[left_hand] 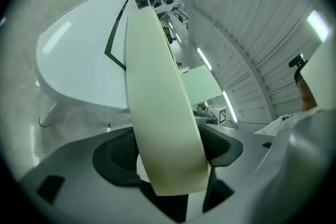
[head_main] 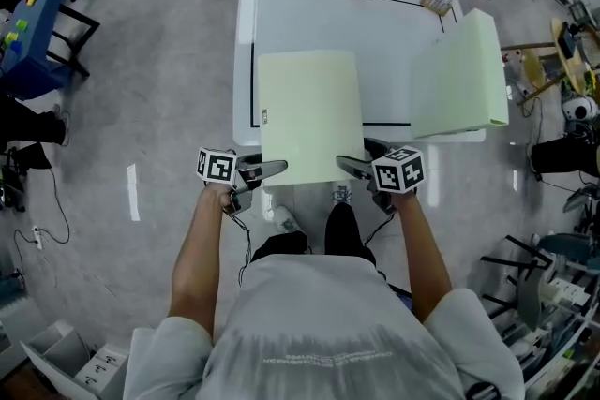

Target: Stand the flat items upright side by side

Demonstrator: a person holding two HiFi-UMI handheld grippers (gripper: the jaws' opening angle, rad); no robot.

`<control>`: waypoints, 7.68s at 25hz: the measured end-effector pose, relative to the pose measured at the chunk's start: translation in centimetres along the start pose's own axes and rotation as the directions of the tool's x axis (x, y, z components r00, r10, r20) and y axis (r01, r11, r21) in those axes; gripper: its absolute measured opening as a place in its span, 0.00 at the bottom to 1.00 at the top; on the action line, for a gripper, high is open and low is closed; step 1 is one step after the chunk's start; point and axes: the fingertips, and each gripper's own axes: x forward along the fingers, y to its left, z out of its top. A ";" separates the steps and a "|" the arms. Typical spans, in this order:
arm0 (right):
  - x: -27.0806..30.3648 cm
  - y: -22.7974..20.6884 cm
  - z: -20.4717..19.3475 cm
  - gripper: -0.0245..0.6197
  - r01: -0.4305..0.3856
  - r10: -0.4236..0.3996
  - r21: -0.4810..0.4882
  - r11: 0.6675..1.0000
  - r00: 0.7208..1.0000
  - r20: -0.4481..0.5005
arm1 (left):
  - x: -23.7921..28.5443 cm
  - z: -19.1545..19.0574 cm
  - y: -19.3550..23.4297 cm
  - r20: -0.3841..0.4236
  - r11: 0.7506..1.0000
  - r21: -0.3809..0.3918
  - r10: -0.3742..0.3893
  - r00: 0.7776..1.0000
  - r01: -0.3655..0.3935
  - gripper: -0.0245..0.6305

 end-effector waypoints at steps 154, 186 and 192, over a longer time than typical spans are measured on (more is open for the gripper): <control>-14.4 -10.4 6.0 0.57 0.467 -0.321 -0.237 0.852 0.823 0.469 | 11.5 7.6 -7.6 0.556 0.357 0.339 0.671 0.491 -0.871 0.51; -10.6 -4.1 4.9 0.54 0.250 -0.107 -0.464 0.850 0.944 0.312 | 17.3 4.8 -8.9 0.385 0.380 0.658 0.571 0.725 -0.650 0.52; -13.8 -5.9 5.6 0.54 0.253 -0.123 -0.474 0.843 0.950 0.287 | 14.7 3.9 -9.1 0.310 0.412 0.722 0.527 0.791 -0.557 0.52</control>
